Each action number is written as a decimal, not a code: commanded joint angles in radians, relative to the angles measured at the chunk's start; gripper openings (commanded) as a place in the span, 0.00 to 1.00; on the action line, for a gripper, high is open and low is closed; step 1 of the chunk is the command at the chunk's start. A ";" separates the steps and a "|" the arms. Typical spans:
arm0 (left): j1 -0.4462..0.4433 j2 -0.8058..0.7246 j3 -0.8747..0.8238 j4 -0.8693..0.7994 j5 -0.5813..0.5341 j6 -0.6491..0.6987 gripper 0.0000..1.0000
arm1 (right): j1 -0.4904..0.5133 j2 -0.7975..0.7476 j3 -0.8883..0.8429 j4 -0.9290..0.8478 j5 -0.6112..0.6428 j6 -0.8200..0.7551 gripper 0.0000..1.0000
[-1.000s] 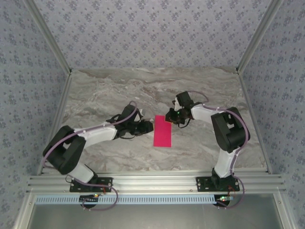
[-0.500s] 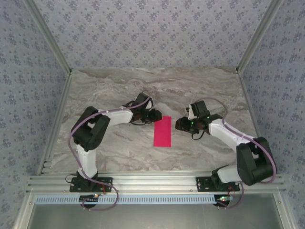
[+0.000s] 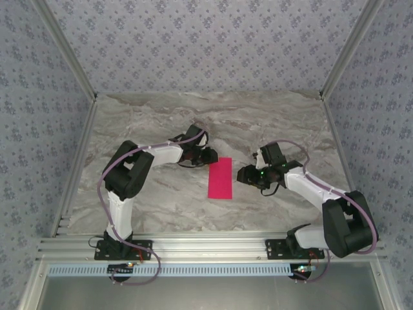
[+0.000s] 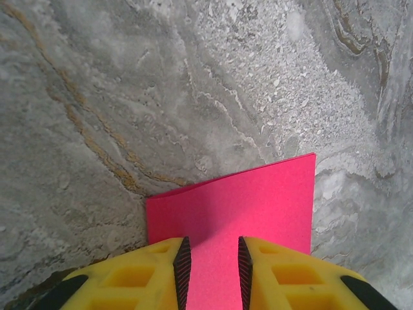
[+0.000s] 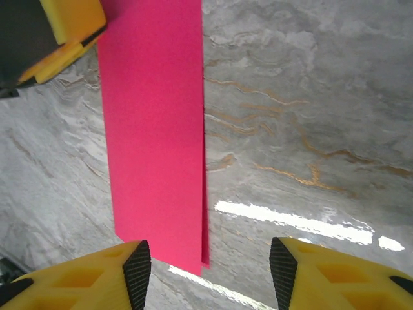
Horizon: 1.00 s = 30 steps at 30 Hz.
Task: Fold a paper plane with a square sheet of paper (fold left side to right side)
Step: Hold the square sheet of paper at the center of the table, then fold the triangle a second time at the center of the table.
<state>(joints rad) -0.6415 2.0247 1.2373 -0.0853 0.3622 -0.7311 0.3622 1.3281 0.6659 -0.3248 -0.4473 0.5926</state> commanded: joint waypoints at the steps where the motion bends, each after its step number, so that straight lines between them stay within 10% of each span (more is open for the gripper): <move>1: -0.001 0.002 -0.036 -0.035 -0.025 0.019 0.28 | 0.010 0.048 0.007 0.038 -0.062 0.080 0.53; 30: -0.001 -0.025 -0.052 -0.019 -0.014 0.017 0.28 | 0.081 0.318 0.092 0.292 -0.132 0.253 0.40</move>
<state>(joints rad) -0.6415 2.0163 1.2144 -0.0513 0.3626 -0.7296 0.4458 1.6226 0.7185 -0.0673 -0.5552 0.8249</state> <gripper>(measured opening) 0.281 0.407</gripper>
